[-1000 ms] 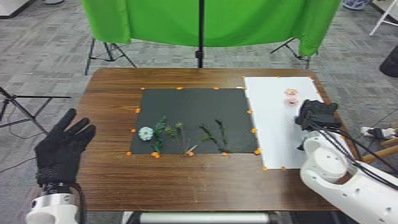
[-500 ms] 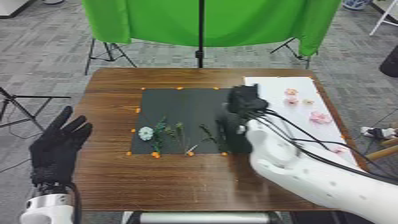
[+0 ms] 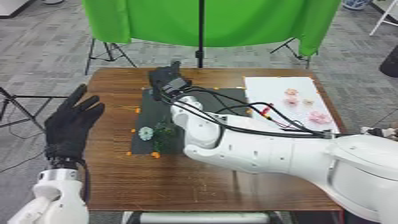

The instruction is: Arrange flowers

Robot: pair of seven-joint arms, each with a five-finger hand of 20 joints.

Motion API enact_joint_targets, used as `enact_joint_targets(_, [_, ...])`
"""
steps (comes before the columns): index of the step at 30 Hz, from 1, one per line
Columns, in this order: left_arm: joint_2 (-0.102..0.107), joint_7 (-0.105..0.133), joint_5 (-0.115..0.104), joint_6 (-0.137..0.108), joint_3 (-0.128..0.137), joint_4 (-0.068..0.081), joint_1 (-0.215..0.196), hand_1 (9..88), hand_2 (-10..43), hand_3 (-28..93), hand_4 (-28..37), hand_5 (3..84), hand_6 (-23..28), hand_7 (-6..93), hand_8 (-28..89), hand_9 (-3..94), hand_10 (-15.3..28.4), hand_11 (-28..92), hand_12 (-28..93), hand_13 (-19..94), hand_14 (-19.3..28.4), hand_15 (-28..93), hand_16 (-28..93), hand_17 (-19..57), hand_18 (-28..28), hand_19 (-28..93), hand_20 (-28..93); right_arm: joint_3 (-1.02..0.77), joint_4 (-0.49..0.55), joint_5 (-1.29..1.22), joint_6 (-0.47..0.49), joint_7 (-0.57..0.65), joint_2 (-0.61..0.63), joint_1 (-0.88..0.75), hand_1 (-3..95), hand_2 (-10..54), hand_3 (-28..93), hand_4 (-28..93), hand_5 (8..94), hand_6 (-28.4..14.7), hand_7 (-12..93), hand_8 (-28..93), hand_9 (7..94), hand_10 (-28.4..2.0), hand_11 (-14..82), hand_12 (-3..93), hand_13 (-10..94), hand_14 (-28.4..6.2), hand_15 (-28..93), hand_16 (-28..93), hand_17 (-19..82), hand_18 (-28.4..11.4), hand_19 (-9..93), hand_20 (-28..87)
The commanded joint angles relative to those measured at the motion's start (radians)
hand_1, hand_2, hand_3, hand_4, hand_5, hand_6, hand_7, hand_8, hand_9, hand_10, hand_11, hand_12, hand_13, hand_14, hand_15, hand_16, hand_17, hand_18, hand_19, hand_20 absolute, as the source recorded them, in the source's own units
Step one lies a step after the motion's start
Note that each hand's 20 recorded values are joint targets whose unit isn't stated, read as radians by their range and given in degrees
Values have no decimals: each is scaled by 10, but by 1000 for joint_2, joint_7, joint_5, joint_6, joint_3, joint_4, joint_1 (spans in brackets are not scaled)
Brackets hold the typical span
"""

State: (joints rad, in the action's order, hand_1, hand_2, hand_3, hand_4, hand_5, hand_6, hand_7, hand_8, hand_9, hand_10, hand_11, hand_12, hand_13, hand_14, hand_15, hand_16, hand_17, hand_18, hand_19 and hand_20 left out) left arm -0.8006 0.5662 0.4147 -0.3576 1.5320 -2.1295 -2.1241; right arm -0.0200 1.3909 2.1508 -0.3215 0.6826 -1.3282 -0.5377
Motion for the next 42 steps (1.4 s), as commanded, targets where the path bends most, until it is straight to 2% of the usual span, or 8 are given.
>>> enact_joint_targets(1, [-18, -15, 28, 31, 23, -3, -10, 229, 61, 839, -260, 380, 97, 93, -80, 362, 210, 281, 111, 243, 280, 614, -113, -81, 272, 579, 61, -70, 16, 50, 132, -16, -5, -116, 511, -95, 679, -283, 848, 60, 183, -13, 843, -59, 339, 348, 632, -60, 787, 255, 133, -204, 746, 483])
enact_joint_targets(13, [-24, 0, 37, 66, 11, 11, -11, 229, 60, 839, -260, 381, 97, 93, -80, 362, 210, 281, 111, 243, 281, 614, -113, -81, 272, 579, 61, 9, -1, 15, 125, 58, -9, -80, 520, -95, 631, -283, 841, 65, 175, -20, 827, -64, 393, 304, 631, -62, 790, 247, 134, -204, 746, 483])
enact_joint_targets(16, [-12, 33, 24, 80, 12, 18, -30, 228, 60, 840, -260, 380, 97, 93, -80, 361, 209, 282, 111, 243, 281, 613, -113, -81, 272, 579, 60, 11, 9, 2, 144, 59, -7, -76, 519, -95, 601, -283, 811, 63, 165, -27, 811, -70, 427, 273, 626, -64, 792, 249, 134, -205, 749, 483])
enact_joint_targets(27, [-47, -13, 47, 64, 7, 15, -12, 231, 61, 838, -260, 381, 97, 93, -80, 362, 210, 281, 111, 243, 281, 613, -113, -81, 273, 580, 61, -25, 30, -6, 167, 87, -9, -98, 397, -95, 713, -283, 672, 46, 177, -141, 749, -96, 504, 214, 593, -82, 810, 233, 119, -215, 753, 500])
enact_joint_targets(29, [-62, -42, 61, 52, 4, 14, 4, 232, 61, 838, -260, 380, 97, 93, -80, 362, 210, 282, 111, 243, 282, 614, -113, -81, 273, 580, 60, -29, 28, -1, 139, 93, -12, -99, 389, -95, 705, -283, 671, 42, 177, -142, 748, -99, 507, 212, 592, -86, 813, 230, 120, -217, 757, 501])
enact_joint_targets(31, [-49, -5, 41, 67, 16, 16, -43, 232, 61, 837, -260, 381, 97, 93, -80, 361, 210, 281, 111, 243, 281, 614, -113, -81, 273, 580, 60, -53, 32, -2, 134, 92, -13, -110, 381, -95, 702, -283, 673, 38, 176, -142, 751, -101, 511, 211, 594, -89, 815, 228, 124, -219, 760, 503])
enact_joint_targets(39, [-134, -51, 54, 24, 54, -12, -114, 228, 61, 837, -260, 381, 97, 92, -80, 362, 209, 281, 112, 243, 281, 614, -113, -81, 272, 580, 60, -141, 135, -6, 79, 136, 43, -149, 368, -95, 728, -283, 680, 31, 172, -140, 753, -105, 514, 207, 598, -95, 818, 221, 133, -227, 770, 503])
enact_joint_targets(42, [-133, -9, 23, 17, 47, -21, -161, 227, 62, 837, -262, 381, 96, 93, -80, 363, 209, 282, 112, 244, 282, 614, -113, -80, 273, 580, 61, -209, 250, -25, 67, 140, 124, -196, 365, -95, 731, -283, 681, 19, 167, -139, 752, -106, 512, 207, 598, -103, 816, 219, 133, -231, 772, 502])
